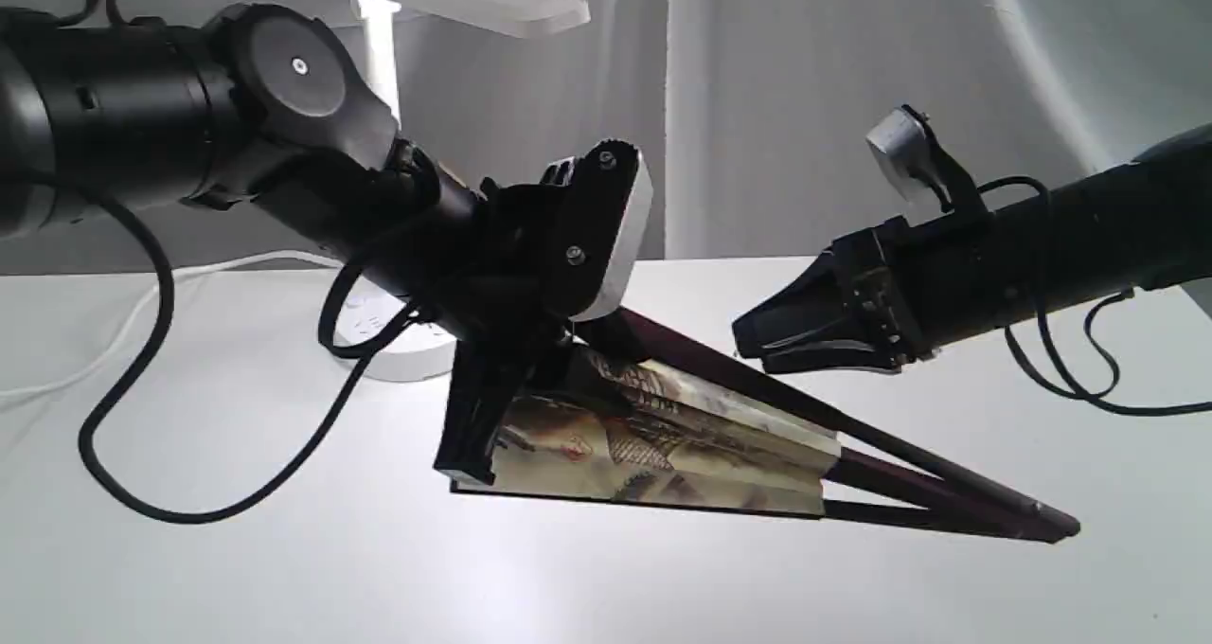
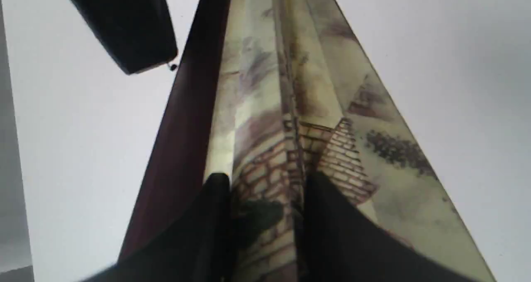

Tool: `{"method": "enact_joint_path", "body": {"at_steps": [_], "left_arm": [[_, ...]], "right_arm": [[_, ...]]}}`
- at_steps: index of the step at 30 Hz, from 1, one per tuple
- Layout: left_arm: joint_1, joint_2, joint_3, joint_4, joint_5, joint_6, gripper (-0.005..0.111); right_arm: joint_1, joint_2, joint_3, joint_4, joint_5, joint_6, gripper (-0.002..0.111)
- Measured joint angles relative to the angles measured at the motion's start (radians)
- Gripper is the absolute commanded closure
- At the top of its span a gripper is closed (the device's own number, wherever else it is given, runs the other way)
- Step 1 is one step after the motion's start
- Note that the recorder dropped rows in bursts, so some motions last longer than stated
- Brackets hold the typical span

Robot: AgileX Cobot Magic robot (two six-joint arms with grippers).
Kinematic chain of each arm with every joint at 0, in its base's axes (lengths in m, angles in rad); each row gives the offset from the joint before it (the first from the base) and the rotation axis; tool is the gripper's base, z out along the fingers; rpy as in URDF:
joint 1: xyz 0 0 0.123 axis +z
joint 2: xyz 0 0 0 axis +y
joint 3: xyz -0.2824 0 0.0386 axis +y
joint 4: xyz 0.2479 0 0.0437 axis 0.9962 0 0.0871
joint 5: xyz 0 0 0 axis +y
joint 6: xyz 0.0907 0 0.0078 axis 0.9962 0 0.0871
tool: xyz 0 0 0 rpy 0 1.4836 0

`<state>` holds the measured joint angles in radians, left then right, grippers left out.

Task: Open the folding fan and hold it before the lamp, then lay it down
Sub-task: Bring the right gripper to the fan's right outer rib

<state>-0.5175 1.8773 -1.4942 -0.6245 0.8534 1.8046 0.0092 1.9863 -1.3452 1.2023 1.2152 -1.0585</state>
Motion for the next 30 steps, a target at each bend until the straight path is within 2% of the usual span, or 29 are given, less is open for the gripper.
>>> {"method": "enact_joint_path", "body": {"at_steps": [14, 18, 21, 27, 30], "left_arm": [[0.005, 0.0, 0.0, -0.097, -0.028, 0.058, 0.107], [0.005, 0.0, 0.0, -0.097, -0.031, 0.06, 0.107], [0.005, 0.0, 0.0, -0.097, -0.031, 0.06, 0.107], [0.009, 0.006, 0.0, -0.074, -0.038, 0.064, 0.106], [0.01, 0.008, 0.002, -0.062, -0.045, 0.068, 0.103]], "right_arm": [[0.02, 0.0, 0.0, 0.004, 0.0, -0.046, 0.066], [0.02, 0.0, 0.0, 0.004, 0.0, -0.048, 0.069], [0.02, 0.0, 0.0, 0.004, 0.002, -0.054, 0.076], [0.02, 0.0, 0.0, 0.007, 0.044, -0.103, 0.1], [0.02, -0.002, 0.0, 0.012, 0.067, -0.128, 0.108]]}}
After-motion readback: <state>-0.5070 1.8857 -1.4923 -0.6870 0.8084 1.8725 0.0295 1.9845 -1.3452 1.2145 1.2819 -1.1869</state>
